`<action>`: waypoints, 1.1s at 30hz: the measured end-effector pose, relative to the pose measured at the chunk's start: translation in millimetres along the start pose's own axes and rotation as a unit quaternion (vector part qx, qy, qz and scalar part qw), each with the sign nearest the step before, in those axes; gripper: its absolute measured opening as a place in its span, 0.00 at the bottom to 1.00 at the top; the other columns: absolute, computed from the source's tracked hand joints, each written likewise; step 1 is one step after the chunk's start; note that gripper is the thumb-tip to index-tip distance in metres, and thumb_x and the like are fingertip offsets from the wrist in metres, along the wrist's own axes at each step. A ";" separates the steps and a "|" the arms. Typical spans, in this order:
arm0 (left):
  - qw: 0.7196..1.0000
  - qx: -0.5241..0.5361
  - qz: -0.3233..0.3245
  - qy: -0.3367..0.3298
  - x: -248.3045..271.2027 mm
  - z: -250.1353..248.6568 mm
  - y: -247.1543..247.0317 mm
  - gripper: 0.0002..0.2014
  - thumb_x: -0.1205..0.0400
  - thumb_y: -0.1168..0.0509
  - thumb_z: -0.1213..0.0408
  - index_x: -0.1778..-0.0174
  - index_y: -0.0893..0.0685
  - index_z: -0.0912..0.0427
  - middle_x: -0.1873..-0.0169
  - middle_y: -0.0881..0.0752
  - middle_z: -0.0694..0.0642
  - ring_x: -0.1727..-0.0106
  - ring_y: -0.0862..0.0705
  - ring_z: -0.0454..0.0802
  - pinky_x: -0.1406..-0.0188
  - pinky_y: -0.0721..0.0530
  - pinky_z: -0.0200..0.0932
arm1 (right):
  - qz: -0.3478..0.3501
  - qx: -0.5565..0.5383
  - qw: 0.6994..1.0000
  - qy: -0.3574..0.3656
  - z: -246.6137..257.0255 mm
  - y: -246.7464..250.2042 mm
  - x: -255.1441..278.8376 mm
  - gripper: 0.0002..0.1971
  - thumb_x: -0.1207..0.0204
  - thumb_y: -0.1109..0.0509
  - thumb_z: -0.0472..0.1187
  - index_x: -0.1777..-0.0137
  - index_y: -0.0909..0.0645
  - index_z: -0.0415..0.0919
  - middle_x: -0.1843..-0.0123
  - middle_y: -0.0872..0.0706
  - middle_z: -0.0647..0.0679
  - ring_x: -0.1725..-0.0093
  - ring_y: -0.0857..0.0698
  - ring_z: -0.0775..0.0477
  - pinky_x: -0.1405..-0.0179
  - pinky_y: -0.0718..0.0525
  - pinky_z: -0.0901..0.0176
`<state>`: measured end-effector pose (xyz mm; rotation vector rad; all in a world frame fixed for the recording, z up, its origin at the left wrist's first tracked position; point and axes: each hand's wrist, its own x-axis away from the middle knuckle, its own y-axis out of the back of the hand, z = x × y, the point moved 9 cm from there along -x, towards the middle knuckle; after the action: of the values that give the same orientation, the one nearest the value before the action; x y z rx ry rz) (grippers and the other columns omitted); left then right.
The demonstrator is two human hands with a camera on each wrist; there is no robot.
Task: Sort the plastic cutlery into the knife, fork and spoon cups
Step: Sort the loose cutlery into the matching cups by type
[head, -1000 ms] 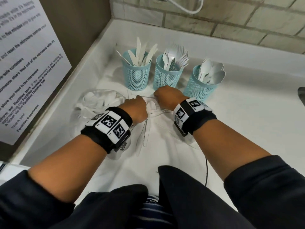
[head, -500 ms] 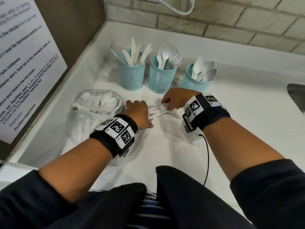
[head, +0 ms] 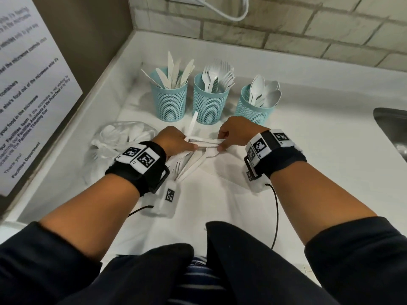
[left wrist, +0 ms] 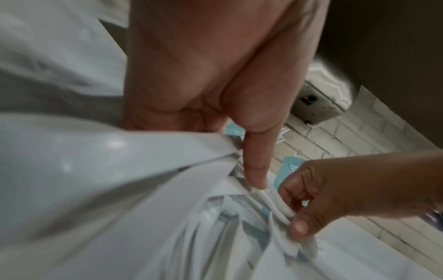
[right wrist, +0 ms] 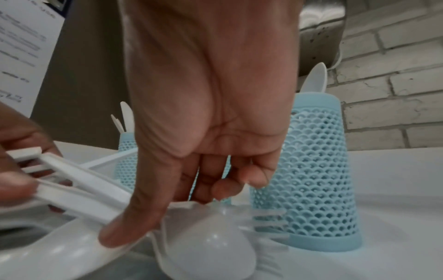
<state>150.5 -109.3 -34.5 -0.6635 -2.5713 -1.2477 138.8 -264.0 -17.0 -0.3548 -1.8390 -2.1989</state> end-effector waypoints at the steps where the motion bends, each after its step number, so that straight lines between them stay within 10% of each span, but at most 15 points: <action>1: 1.000 0.014 -0.004 -0.003 -0.7 0.3 3.3 0.16 0.24 0.29 0.55 0.65 0.19 0.66 0.67 0.19 0.59 0.66 0.20 0.52 0.72 0.25 0.27 | -0.006 -0.019 1.000 -0.001 -1.0 2.4 0.2 0.18 0.31 0.23 0.48 0.45 0.14 0.40 0.52 0.17 0.48 0.50 0.21 0.49 0.59 0.29 0.63; 4: 0.998 0.043 -0.029 -0.025 -2.8 -1.0 13.8 0.21 0.22 0.31 0.54 0.45 0.18 0.70 0.53 0.17 0.62 0.50 0.19 0.57 0.52 0.21 0.44 | -0.021 -0.075 0.997 0.001 -3.5 8.6 0.2 0.17 0.29 0.25 0.50 0.47 0.13 0.37 0.55 0.17 0.48 0.54 0.22 0.51 0.58 0.26 0.62; 13: 0.975 0.203 -0.070 -0.051 -8.8 0.0 19.3 0.14 0.20 0.34 0.61 0.45 0.18 0.69 0.47 0.13 0.65 0.42 0.16 0.61 0.34 0.22 0.56 | 0.011 -0.147 0.989 0.007 -0.5 3.1 0.3 0.17 0.23 0.31 0.51 0.47 0.15 0.37 0.55 0.15 0.44 0.57 0.21 0.50 0.55 0.27 0.60; 19: 0.951 0.294 -0.084 -0.046 -4.7 6.3 19.6 0.13 0.23 0.31 0.72 0.43 0.19 0.71 0.46 0.15 0.66 0.48 0.16 0.55 0.37 0.19 0.49 | 0.053 -0.118 0.991 -0.013 -4.2 -14.2 4.9 0.15 0.29 0.26 0.53 0.64 0.21 0.42 0.71 0.24 0.53 0.70 0.28 0.55 0.68 0.34 0.62; 28: 0.943 0.287 -0.142 -0.086 -1.8 1.7 29.7 0.03 0.21 0.33 0.70 0.60 0.17 0.65 0.67 0.12 0.56 0.68 0.16 0.42 0.51 0.18 0.43 | 0.063 -0.018 0.998 -0.005 7.4 -23.5 7.7 0.21 0.32 0.23 0.52 0.45 0.19 0.40 0.50 0.18 0.49 0.52 0.21 0.48 0.52 0.24 0.57; 33: 0.941 0.247 -0.188 -0.133 5.1 -12.1 44.3 0.10 0.20 0.34 0.66 0.67 0.19 0.50 0.58 0.11 0.59 0.52 0.13 0.56 0.42 0.18 0.51 | 0.044 -0.044 0.998 -0.010 8.6 -21.4 9.6 0.13 0.30 0.26 0.48 0.59 0.21 0.38 0.64 0.22 0.50 0.63 0.25 0.49 0.65 0.30 0.59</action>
<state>167.1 -93.3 5.5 -0.2546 -3.1681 -0.5564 122.6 -252.2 -32.0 -0.4667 -1.7060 -2.2286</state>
